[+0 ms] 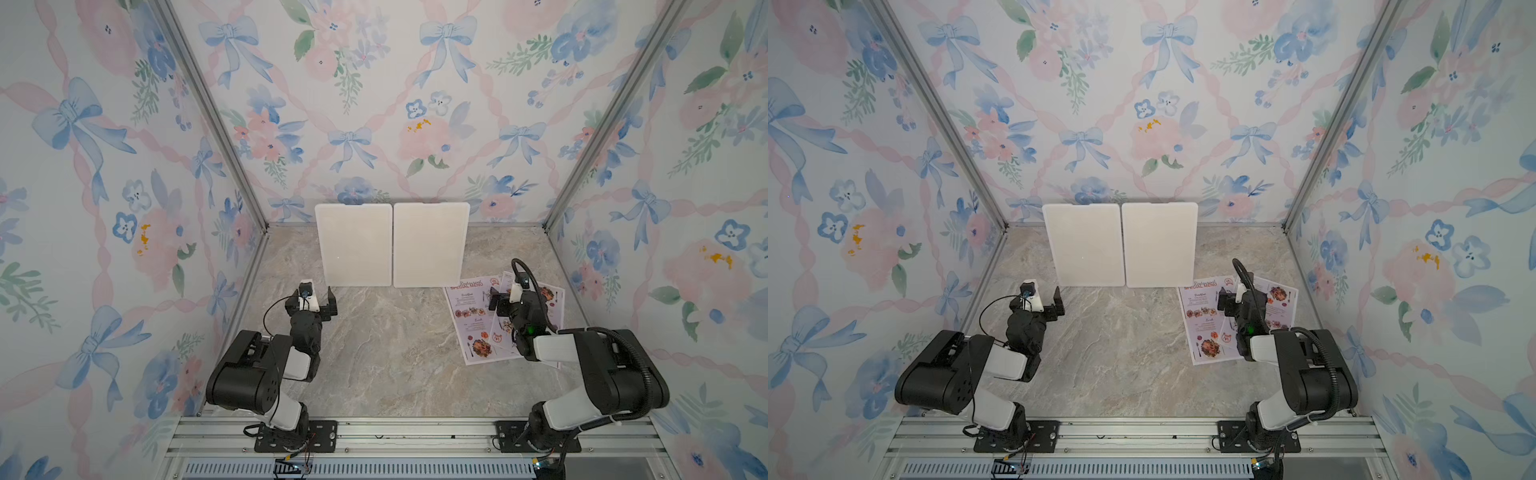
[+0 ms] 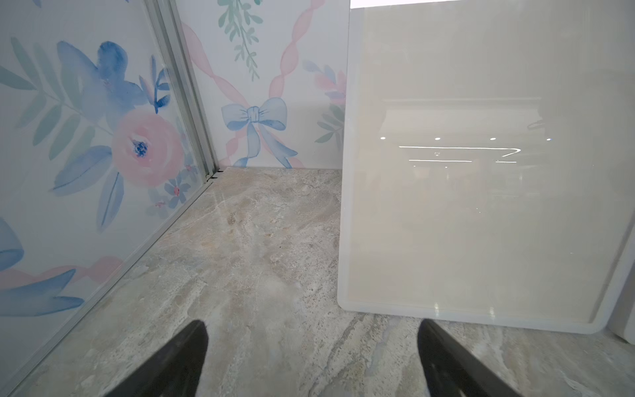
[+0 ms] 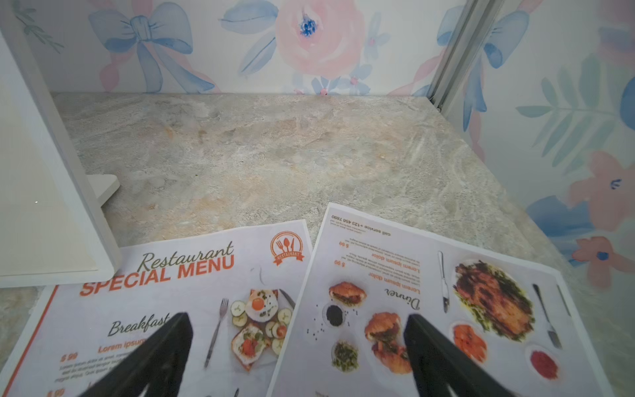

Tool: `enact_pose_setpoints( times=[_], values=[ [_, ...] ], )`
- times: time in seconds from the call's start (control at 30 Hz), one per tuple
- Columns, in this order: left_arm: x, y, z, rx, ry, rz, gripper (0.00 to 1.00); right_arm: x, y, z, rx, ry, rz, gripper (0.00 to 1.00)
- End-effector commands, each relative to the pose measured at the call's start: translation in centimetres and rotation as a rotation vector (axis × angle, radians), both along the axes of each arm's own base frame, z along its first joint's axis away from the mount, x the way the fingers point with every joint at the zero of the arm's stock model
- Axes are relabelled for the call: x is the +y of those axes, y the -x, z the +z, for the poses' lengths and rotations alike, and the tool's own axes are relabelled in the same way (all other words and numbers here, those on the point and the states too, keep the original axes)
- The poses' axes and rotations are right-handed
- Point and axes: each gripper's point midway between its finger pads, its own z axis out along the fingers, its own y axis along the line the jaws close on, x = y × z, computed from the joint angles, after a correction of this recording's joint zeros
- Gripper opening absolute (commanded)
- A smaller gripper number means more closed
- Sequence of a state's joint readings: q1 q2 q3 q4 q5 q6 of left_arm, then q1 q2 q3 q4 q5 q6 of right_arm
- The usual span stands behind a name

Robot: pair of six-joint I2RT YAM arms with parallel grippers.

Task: Insert the menus into the narrow rack
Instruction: Pick up the narrow rack at the center of the board.

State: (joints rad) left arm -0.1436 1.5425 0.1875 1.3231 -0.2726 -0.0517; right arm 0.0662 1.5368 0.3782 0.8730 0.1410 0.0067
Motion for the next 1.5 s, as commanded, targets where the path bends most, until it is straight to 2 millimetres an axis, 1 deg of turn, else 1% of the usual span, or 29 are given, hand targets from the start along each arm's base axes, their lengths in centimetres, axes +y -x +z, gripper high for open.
enact_pose_setpoints(
  times=[0.0,0.77,0.8,0.83,0.9,0.93,0.97,1.0,1.03,1.07,1.1,1.17,1.23,1.27,1.33,1.4,1.43,1.47],
  values=[
    [0.0,-0.1,0.3,-0.013,-0.011,0.004,0.98,-0.1,-0.7,0.9,-0.034,0.003,0.004,0.98],
    [0.0,-0.1,0.4,-0.015,-0.008,0.002,0.98,-0.2,-0.7,0.9,-0.033,-0.004,0.006,0.98],
    [0.0,-0.1,0.5,-0.019,-0.009,0.0,0.98,-0.1,-0.7,0.9,-0.033,-0.004,0.007,0.98],
    [-0.2,-0.1,1.1,-0.034,-0.019,-0.002,0.98,-0.2,-0.7,1.0,-0.039,-0.002,0.005,0.98],
    [0.0,-0.1,1.9,-0.02,-0.032,0.029,0.98,-0.1,-0.7,2.2,-0.031,0.005,0.001,0.99],
    [0.4,0.2,3.3,-0.043,-0.023,0.05,0.98,-0.1,-0.7,3.6,-0.008,0.012,-0.004,1.0],
    [0.4,0.6,5.0,-0.081,-0.016,0.051,0.98,-0.2,-0.5,5.3,0.011,0.014,-0.013,1.0],
    [0.1,1.0,6.6,-0.13,-0.006,0.029,0.98,-0.3,-0.3,6.8,0.02,0.007,-0.02,0.98],
    [-0.2,1.7,9.1,-0.191,0.01,0.001,0.98,-0.1,-0.1,8.8,0.011,-0.002,-0.011,0.96],
    [-0.7,1.8,10.8,-0.215,0.027,-0.032,0.98,0.4,0.2,10.6,0.002,-0.019,0.017,0.93],
    [-0.9,1.7,12.2,-0.22,0.048,-0.051,0.97,1.1,0.5,11.9,-0.001,-0.036,0.055,0.9],
    [-1.7,1.3,14.9,-0.214,0.077,-0.129,0.92,3.0,1.3,14.7,-0.001,-0.084,0.155,0.83],
    [-2.3,1.4,17.2,-0.233,0.074,-0.205,0.88,5.0,2.3,16.5,0.015,-0.127,0.257,0.78],
    [-2.4,1.4,18.3,-0.247,0.071,-0.24,0.89,6.2,3.0,17.3,0.02,-0.139,0.32,0.77],
    [-1.9,0.9,20.1,-0.264,0.091,-0.289,0.9,8.7,4.6,18.5,0.023,-0.155,0.454,0.77],
    [-1.0,-0.4,21.2,-0.253,0.144,-0.367,0.91,11.0,6.5,19.8,0.015,-0.201,0.593,0.77],
    [-0.7,-1.4,21.4,-0.235,0.171,-0.408,0.9,12.0,7.4,20.3,0.01,-0.226,0.656,0.77],
    [-0.4,-2.5,22.2,-0.229,0.192,-0.446,0.87,12.9,8.2,20.8,0.012,-0.248,0.714,0.77]
  ],
)
